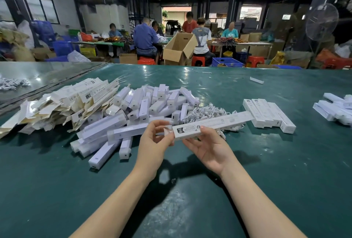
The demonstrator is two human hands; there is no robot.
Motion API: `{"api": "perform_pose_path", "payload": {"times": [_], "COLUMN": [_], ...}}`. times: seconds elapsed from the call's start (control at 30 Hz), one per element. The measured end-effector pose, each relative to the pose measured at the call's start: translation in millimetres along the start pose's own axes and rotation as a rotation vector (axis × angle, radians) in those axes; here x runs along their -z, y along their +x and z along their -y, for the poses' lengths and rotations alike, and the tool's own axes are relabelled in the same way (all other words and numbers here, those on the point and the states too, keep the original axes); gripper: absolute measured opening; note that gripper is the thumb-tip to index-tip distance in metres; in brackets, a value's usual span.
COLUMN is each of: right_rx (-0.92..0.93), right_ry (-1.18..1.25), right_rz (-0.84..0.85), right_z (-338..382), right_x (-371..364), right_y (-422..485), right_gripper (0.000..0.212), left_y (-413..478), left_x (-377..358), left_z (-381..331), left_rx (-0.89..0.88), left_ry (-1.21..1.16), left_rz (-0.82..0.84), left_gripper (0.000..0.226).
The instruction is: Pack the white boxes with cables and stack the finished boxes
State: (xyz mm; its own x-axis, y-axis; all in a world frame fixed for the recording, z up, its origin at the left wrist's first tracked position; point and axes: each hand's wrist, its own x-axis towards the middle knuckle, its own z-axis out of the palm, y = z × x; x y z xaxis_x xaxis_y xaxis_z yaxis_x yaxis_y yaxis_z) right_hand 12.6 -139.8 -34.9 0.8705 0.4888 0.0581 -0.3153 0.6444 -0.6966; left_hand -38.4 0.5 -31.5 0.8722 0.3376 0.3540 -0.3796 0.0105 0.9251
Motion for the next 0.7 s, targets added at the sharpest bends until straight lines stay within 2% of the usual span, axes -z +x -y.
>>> {"api": "perform_pose_path", "payload": {"times": [0.1,0.23,0.4,0.7], "right_rx": [0.020,0.030,0.064,0.109], "right_ry": [0.025,0.005,0.017,0.058], "right_rz": [0.003,0.031,0.025,0.009], "right_z": [1.0,0.7,1.3,0.5], "right_x": [0.4,1.4,2.8,2.6], "right_y": [-0.1,-2.0,-0.7,-0.3], "right_gripper": [0.040,0.023,0.026,0.026], "left_y": [2.1,3.7,6.0,2.6], "left_x": [0.3,-0.1,1.6,-1.1], "left_z": [-2.0,0.7,0.4,2.0], "left_rx": [0.098,0.169,0.300,0.248], "left_ry": [-0.244,-0.216,-0.412,-0.230], "left_rz": [0.021,-0.026,-0.090,-0.152], "left_gripper": [0.020,0.017,0.014,0.011]}}
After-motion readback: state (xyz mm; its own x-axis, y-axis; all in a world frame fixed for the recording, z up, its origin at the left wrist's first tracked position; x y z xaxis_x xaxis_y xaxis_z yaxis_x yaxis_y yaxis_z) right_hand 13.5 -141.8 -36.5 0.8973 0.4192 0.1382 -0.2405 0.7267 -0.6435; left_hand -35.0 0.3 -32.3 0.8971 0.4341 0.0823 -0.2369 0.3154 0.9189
